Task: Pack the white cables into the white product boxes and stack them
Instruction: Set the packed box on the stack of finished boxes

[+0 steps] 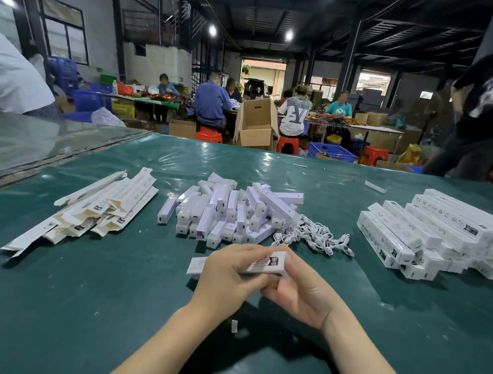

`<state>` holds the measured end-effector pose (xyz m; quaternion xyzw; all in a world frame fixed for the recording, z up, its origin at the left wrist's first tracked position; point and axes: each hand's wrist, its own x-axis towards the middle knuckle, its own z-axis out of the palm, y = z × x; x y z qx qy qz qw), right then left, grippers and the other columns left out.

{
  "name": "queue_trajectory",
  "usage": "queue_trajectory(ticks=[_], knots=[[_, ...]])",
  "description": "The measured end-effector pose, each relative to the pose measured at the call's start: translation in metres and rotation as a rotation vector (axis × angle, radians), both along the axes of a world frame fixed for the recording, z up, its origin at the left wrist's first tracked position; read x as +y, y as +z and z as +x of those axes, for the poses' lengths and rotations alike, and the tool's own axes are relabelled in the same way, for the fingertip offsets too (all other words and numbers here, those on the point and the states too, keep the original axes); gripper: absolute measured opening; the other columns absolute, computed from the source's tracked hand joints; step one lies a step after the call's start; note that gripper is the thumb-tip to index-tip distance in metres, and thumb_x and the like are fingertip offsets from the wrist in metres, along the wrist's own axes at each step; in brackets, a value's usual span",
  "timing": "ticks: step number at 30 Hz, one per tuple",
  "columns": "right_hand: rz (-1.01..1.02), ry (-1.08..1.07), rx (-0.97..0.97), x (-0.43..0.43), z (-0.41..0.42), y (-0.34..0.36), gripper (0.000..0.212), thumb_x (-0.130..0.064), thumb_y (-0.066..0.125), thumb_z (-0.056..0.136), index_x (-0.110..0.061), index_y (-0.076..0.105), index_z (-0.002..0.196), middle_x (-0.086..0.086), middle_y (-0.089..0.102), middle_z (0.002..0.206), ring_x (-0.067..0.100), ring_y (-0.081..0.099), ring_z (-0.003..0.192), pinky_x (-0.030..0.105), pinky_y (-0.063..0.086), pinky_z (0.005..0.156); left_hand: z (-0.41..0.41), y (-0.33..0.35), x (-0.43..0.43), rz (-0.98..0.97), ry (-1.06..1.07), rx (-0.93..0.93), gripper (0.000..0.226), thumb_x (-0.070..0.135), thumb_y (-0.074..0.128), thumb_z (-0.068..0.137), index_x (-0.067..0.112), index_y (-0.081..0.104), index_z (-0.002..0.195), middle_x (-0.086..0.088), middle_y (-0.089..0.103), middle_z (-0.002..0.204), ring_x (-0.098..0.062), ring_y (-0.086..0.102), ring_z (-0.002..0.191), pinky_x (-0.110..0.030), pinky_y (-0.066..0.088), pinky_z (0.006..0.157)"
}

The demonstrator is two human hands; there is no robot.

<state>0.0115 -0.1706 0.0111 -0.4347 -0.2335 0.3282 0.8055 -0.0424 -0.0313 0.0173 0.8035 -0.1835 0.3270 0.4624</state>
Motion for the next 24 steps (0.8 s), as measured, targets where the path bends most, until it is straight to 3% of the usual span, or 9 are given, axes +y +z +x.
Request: queue_trajectory(ticks=[5, 7, 11, 14, 16, 18, 21, 24], knots=[[0.086, 0.078, 0.075, 0.003, -0.006, 0.006, 0.066, -0.041, 0.091, 0.045, -0.008, 0.073, 0.098, 0.014, 0.07, 0.094, 0.021, 0.068, 0.087, 0.025, 0.053, 0.07, 0.003, -0.002, -0.001, -0.012, -0.024, -0.017, 0.049, 0.034, 0.069, 0.068, 0.043, 0.057, 0.114, 0.027, 0.064, 0.097, 0.005, 0.059, 0.09, -0.011, 0.044, 0.08], [0.077, 0.051, 0.118, 0.001, -0.003, 0.005, 0.062, -0.034, 0.093, 0.042, -0.013, 0.068, 0.095, 0.014, 0.069, 0.09, 0.022, 0.067, 0.08, 0.026, 0.05, 0.067, 0.004, -0.005, -0.001, -0.007, -0.025, -0.012, 0.043, 0.026, 0.072, 0.069, 0.035, 0.065, 0.11, 0.02, 0.065, 0.095, 0.003, 0.059, 0.089, -0.015, 0.046, 0.08], [0.025, -0.059, 0.064, 0.001, 0.001, 0.007, 0.054, -0.026, 0.088, 0.05, -0.013, 0.049, 0.084, 0.012, 0.061, 0.083, 0.021, 0.058, 0.07, 0.026, 0.044, 0.059, 0.006, -0.006, 0.005, 0.069, 0.023, -0.017, 0.046, 0.023, 0.073, 0.07, 0.037, 0.062, 0.112, 0.018, 0.063, 0.093, 0.0, 0.059, 0.086, -0.019, 0.048, 0.078], [-0.315, -0.38, -0.281, 0.001, 0.002, 0.01, 0.021, -0.002, 0.069, 0.074, -0.012, 0.052, 0.078, 0.002, 0.058, 0.074, 0.015, 0.049, 0.061, 0.021, 0.042, 0.056, 0.01, -0.007, 0.018, 0.265, 0.189, -0.031, 0.035, 0.017, 0.081, 0.066, 0.018, 0.073, 0.101, 0.006, 0.066, 0.091, -0.018, 0.064, 0.081, -0.032, 0.051, 0.072], [-0.558, -0.582, -0.565, -0.001, 0.003, 0.009, 0.031, 0.013, 0.059, 0.075, -0.018, 0.056, 0.078, -0.002, 0.058, 0.081, 0.01, 0.048, 0.061, 0.018, 0.042, 0.06, 0.011, -0.007, 0.025, 0.325, 0.295, 0.026, 0.034, 0.017, 0.082, 0.067, 0.014, 0.073, 0.1, 0.002, 0.067, 0.096, -0.021, 0.063, 0.084, -0.03, 0.048, 0.075], [-0.638, -0.593, -0.716, 0.001, -0.002, 0.008, 0.038, 0.013, 0.058, 0.07, -0.025, 0.058, 0.078, -0.007, 0.059, 0.085, 0.006, 0.05, 0.064, 0.014, 0.041, 0.063, 0.012, -0.008, 0.027, 0.34, 0.322, 0.104, 0.036, 0.022, 0.079, 0.07, 0.017, 0.07, 0.104, 0.004, 0.066, 0.1, -0.018, 0.061, 0.091, -0.026, 0.042, 0.078], [-0.848, -0.515, -1.051, 0.012, -0.006, 0.001, 0.027, -0.001, 0.064, 0.068, -0.022, 0.062, 0.085, -0.007, 0.056, 0.081, 0.006, 0.045, 0.065, 0.016, 0.036, 0.064, 0.012, -0.012, 0.022, 0.408, 0.278, 0.214, 0.049, 0.03, 0.073, 0.072, 0.023, 0.057, 0.117, 0.013, 0.065, 0.096, -0.013, 0.06, 0.093, -0.023, 0.037, 0.081], [-1.008, -0.445, -1.274, 0.014, 0.0, -0.005, 0.025, -0.007, 0.061, 0.073, -0.014, 0.061, 0.098, -0.004, 0.053, 0.084, 0.012, 0.043, 0.073, 0.025, 0.033, 0.066, 0.011, -0.017, 0.02, 0.392, 0.322, 0.287, 0.055, 0.036, 0.066, 0.071, 0.028, 0.045, 0.121, 0.022, 0.057, 0.085, -0.005, 0.057, 0.097, -0.026, 0.024, 0.1]])
